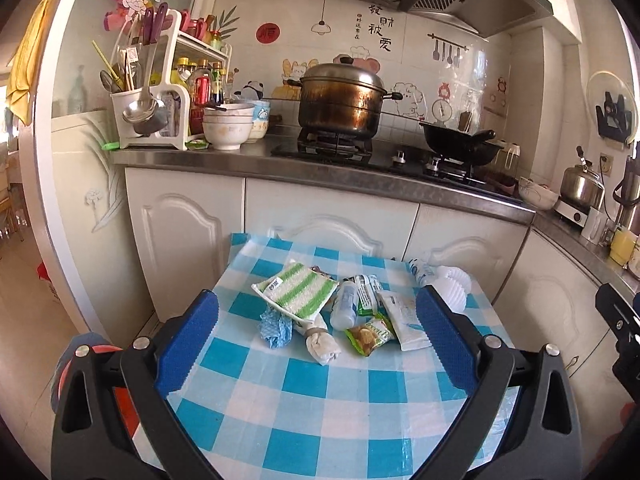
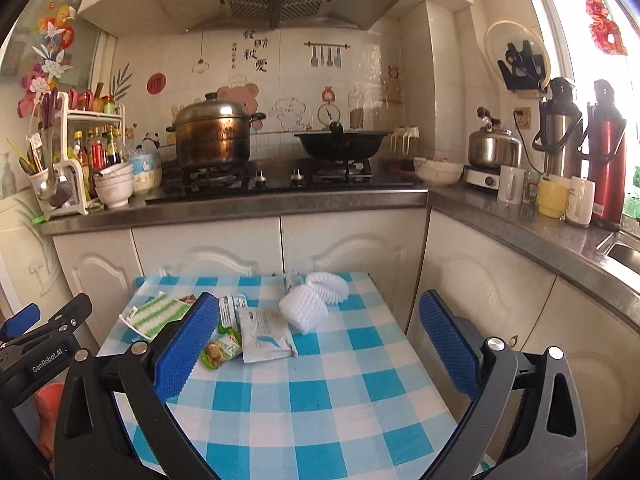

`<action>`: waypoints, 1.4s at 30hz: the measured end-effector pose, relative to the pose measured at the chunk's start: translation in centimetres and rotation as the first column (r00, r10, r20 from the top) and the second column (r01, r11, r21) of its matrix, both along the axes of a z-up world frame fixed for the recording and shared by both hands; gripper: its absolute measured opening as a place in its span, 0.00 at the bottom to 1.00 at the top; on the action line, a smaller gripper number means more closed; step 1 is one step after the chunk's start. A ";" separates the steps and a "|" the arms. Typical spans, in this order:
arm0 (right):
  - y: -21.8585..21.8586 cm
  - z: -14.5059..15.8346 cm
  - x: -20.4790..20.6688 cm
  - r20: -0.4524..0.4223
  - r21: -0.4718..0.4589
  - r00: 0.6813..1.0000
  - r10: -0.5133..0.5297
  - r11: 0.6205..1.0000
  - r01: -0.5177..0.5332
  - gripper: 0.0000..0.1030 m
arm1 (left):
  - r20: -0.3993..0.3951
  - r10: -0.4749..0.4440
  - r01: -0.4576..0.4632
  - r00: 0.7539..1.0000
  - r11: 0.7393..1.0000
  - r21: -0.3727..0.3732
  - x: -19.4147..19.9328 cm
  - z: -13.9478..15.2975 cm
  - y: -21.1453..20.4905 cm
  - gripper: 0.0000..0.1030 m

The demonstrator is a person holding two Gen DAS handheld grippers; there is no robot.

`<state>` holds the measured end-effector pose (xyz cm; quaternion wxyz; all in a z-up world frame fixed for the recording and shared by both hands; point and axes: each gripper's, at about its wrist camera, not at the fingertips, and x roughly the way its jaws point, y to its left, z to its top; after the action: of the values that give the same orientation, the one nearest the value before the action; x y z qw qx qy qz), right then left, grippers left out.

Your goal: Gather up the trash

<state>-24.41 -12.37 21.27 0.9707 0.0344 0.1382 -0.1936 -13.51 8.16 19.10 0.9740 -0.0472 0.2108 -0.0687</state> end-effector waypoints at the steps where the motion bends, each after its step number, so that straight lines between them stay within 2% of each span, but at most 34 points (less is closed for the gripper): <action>1: 0.3 0.5 -0.6 0.018 -0.007 1.000 -0.006 1.000 0.006 0.96 | 0.014 0.002 -0.002 1.000 1.000 0.005 -0.6 0.2 -0.1 0.97; 7: 1.5 3.2 -3.3 0.099 -0.035 0.995 -0.026 0.999 0.029 0.96 | 0.090 0.008 -0.011 0.996 0.999 0.031 -3.0 1.7 0.4 0.97; 17: 2.4 5.3 -6.3 0.190 -0.045 0.981 -0.025 0.998 0.034 0.96 | 0.149 0.027 -0.032 0.988 0.999 0.036 -5.3 3.9 1.7 0.97; 32: 1.9 6.0 -8.2 0.221 -0.036 0.974 -0.048 0.998 0.058 0.96 | 0.184 0.021 -0.023 0.983 1.000 0.011 -6.9 5.3 2.5 0.97; 42: 1.1 6.4 -8.9 0.235 -0.026 0.970 -0.067 0.997 0.075 0.96 | 0.189 0.015 -0.019 0.982 1.000 0.020 -7.5 5.5 2.1 0.97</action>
<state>-33.27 -11.25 27.67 0.9731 0.0451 0.0184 -0.2253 -21.00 10.26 24.63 0.9906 -0.0316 0.1178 -0.0624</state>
